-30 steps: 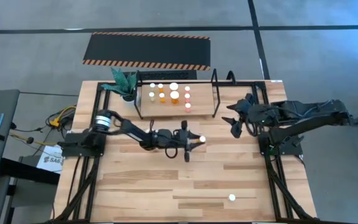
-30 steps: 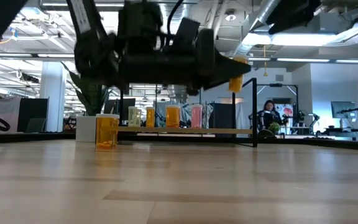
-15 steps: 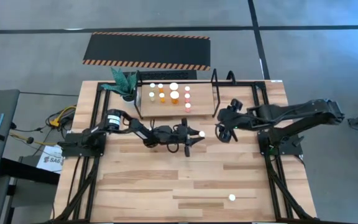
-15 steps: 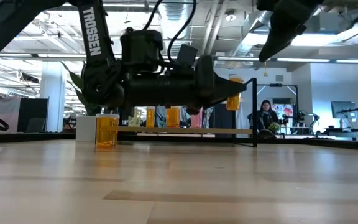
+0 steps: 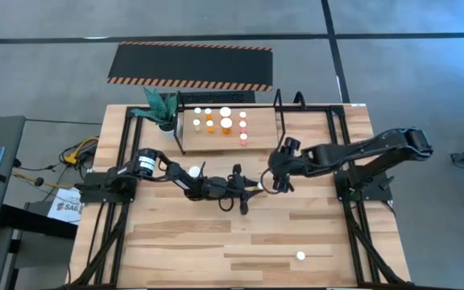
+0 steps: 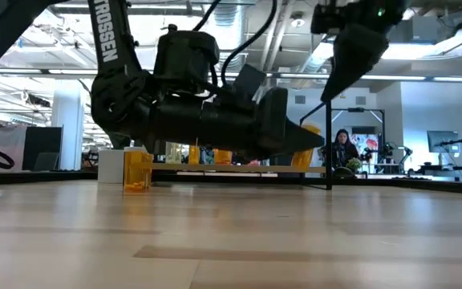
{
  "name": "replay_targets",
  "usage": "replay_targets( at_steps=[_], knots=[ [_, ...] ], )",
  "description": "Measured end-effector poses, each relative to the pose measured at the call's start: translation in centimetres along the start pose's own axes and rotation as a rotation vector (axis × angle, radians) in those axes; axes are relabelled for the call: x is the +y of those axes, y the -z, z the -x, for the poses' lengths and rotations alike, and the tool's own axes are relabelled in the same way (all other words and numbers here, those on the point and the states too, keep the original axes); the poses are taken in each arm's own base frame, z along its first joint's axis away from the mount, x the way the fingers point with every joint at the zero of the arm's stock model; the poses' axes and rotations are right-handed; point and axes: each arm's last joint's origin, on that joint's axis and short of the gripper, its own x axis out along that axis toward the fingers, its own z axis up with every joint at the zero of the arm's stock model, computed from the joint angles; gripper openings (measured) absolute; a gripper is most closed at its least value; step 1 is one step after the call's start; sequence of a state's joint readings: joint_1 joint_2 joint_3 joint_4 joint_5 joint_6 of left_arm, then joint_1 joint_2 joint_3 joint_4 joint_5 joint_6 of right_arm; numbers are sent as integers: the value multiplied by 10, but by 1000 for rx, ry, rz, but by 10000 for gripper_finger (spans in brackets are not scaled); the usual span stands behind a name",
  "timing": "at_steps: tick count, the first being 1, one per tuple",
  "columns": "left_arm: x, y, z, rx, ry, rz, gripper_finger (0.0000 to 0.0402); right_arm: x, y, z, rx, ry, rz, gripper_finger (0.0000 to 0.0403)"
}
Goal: Pick and place medicine bottles onto shelf by color
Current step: Move the small orange pill bottle to the center of the table
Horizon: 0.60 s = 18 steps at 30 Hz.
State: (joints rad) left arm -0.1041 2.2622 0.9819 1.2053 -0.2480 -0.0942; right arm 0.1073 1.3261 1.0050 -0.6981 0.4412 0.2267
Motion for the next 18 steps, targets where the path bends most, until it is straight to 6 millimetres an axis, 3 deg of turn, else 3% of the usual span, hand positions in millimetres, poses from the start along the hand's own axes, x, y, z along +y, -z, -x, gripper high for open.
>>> replay_targets(
  at_steps=[6,12,18],
  knots=[
    [1,7,0,67,-34,22,86,23,6,-15,59,-18,204,276],
    [-7,7,0,18,35,-36,86,42,10,-23,75,-49,545,276],
    [1,30,-4,-75,77,-11,86,50,10,-23,46,-139,707,276]
  ],
)
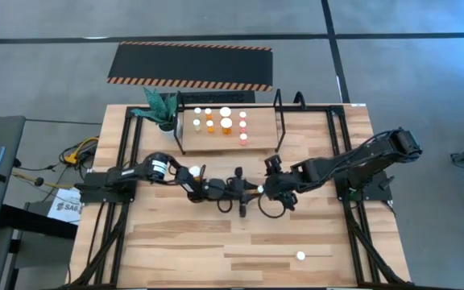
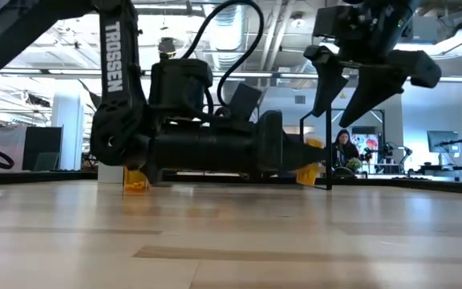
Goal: Pick and place medicine bottles onto shelf by color
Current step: Move the small orange pill bottle to the center of the table
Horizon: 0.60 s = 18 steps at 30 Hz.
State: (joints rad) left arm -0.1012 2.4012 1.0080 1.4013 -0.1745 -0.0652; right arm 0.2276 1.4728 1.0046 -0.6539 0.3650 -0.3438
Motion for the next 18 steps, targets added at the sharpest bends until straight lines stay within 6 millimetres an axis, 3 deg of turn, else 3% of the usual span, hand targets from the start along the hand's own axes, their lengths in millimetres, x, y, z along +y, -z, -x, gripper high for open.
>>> replay_targets(
  at_steps=[8,18],
  knots=[
    [7,-2,-3,-18,42,1,86,-2,-7,-2,-95,-64,85,276],
    [9,1,-2,9,82,17,86,-4,-8,-28,-60,-95,125,276]
  ],
)
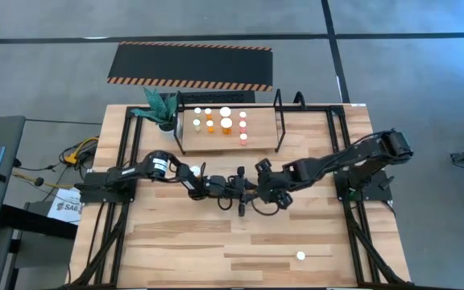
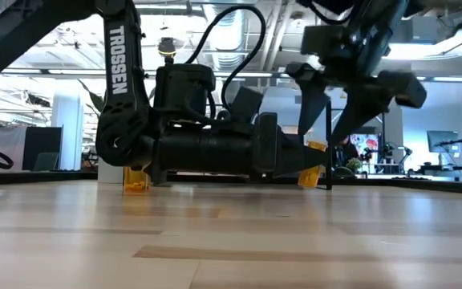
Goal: Pick and place medicine bottles onto shelf by color
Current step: Move the small orange pill bottle to the center of the table
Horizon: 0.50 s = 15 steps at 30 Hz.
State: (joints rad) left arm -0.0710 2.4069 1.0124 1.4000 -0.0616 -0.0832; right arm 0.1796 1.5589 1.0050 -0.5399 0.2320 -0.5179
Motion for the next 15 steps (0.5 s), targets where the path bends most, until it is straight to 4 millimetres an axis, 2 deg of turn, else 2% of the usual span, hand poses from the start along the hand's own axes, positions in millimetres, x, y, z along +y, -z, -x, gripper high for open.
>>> replay_targets(
  at_steps=[7,15],
  knots=[
    [8,1,0,9,-22,35,86,12,-5,-3,10,-25,28,276],
    [7,0,0,8,17,37,86,15,-7,-1,-1,-25,65,276]
  ],
)
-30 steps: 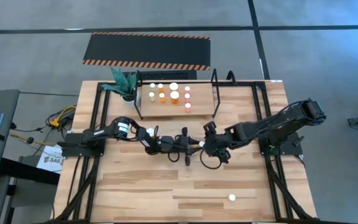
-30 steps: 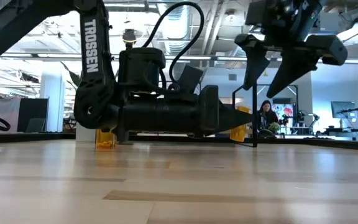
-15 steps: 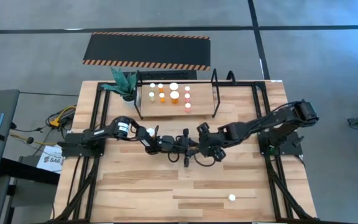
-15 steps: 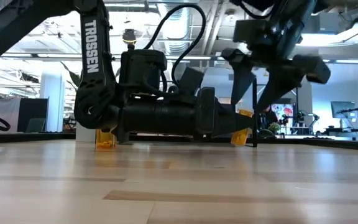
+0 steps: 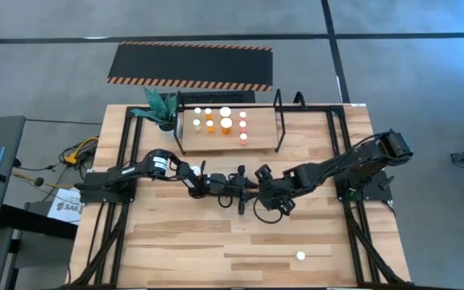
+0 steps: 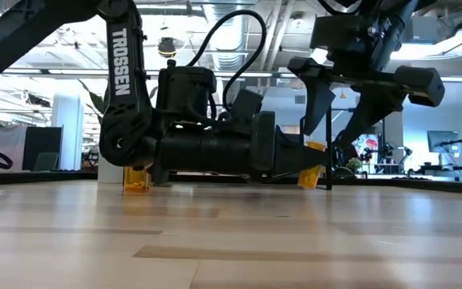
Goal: Pick and place medicine bottles onto shelf by color
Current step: Move the small orange pill bottle to the center of the table
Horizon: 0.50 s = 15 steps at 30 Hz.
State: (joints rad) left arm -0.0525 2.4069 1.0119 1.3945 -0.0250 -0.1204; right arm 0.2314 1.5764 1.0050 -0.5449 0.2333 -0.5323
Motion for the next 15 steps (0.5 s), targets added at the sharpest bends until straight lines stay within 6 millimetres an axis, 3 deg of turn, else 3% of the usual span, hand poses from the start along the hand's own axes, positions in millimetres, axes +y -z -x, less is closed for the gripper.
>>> replay_targets(
  at_steps=[15],
  knots=[
    [-1,-1,0,-6,23,-6,86,-6,2,-2,-34,-26,-32,254]
  ],
)
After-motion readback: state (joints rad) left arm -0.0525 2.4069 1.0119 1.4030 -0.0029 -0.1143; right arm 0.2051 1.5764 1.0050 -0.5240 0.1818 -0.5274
